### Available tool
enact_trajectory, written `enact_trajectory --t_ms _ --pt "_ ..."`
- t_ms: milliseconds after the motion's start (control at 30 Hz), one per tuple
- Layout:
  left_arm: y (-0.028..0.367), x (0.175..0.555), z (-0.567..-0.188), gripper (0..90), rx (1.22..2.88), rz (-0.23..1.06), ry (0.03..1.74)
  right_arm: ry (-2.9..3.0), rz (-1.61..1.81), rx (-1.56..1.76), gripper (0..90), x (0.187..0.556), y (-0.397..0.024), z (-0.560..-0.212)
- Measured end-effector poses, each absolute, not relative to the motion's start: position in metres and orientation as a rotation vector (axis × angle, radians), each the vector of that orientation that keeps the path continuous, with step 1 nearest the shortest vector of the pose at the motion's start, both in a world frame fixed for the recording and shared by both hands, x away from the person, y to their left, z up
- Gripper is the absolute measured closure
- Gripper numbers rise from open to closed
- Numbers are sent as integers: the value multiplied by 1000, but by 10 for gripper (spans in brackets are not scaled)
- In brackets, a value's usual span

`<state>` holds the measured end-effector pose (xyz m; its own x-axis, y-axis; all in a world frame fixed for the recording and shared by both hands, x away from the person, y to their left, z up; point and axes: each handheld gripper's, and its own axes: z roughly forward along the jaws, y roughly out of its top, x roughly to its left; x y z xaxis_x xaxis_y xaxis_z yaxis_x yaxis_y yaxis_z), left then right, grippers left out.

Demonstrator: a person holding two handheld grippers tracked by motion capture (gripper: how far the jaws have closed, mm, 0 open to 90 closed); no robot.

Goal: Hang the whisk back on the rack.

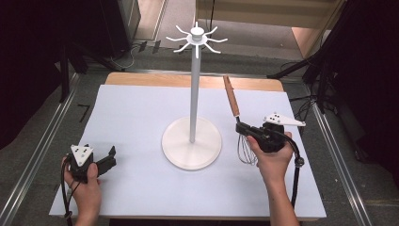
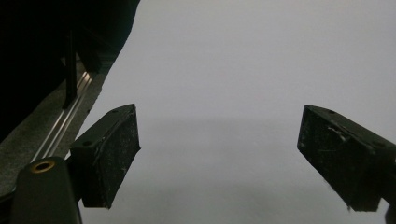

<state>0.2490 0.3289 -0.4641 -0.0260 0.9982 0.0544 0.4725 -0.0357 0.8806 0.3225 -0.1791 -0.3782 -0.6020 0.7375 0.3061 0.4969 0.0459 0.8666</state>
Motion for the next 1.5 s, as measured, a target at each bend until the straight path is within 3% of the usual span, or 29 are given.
enact_trajectory --t_ms 1500 --pt "329 249 -464 137 1587 999 1571 1851 1902 906 845 283 -160 -317"
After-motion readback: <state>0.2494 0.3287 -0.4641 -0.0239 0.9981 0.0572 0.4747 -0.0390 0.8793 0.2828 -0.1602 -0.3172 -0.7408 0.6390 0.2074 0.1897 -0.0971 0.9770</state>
